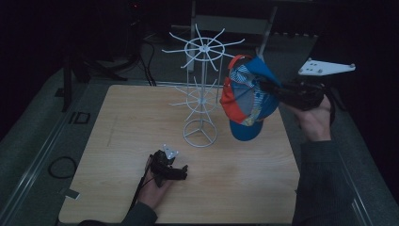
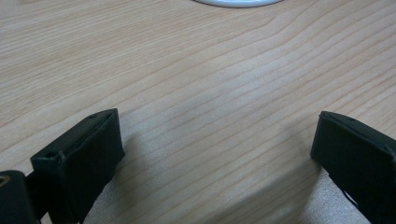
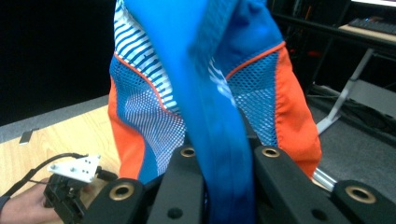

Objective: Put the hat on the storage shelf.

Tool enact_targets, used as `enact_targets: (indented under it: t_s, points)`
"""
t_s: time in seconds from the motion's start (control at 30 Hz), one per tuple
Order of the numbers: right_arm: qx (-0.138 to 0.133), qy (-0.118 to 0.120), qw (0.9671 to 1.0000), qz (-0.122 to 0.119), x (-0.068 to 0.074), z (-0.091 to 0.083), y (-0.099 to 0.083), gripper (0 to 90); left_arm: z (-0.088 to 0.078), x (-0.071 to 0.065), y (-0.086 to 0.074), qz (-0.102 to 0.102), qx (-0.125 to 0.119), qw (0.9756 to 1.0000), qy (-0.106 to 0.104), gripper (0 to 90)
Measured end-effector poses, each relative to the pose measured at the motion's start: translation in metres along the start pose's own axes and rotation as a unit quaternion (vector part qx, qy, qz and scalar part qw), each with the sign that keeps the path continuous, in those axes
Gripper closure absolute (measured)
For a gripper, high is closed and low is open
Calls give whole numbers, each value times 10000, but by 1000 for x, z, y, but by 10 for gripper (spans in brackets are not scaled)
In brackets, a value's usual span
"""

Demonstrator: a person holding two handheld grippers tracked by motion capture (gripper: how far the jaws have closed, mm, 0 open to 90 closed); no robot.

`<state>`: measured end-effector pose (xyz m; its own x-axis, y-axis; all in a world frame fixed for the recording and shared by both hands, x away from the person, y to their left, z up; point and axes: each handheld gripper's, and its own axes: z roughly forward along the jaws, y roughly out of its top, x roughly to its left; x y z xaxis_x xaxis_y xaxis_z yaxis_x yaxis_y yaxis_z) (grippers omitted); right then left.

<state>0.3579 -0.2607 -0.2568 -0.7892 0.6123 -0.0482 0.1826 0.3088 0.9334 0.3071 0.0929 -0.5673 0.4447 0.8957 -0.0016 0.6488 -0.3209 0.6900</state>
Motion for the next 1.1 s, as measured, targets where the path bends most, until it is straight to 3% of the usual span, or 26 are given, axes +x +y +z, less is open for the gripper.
enact_targets:
  t_s: [0.37,0.63,0.87,1.1]
  points:
    - [232,28,9997,-83,5,12,-4,711,0,0,0,-10,4,10000,-4,26]
    - [482,-94,9986,-215,9,14,-8,493,0,0,0,-9,4,10000,-5,26]
    - [623,-323,9974,-166,10,18,-17,339,0,0,0,-5,14,10000,-10,26]
    - [650,-339,9973,-81,9,18,-24,297,0,0,0,-10,12,10000,-9,26]
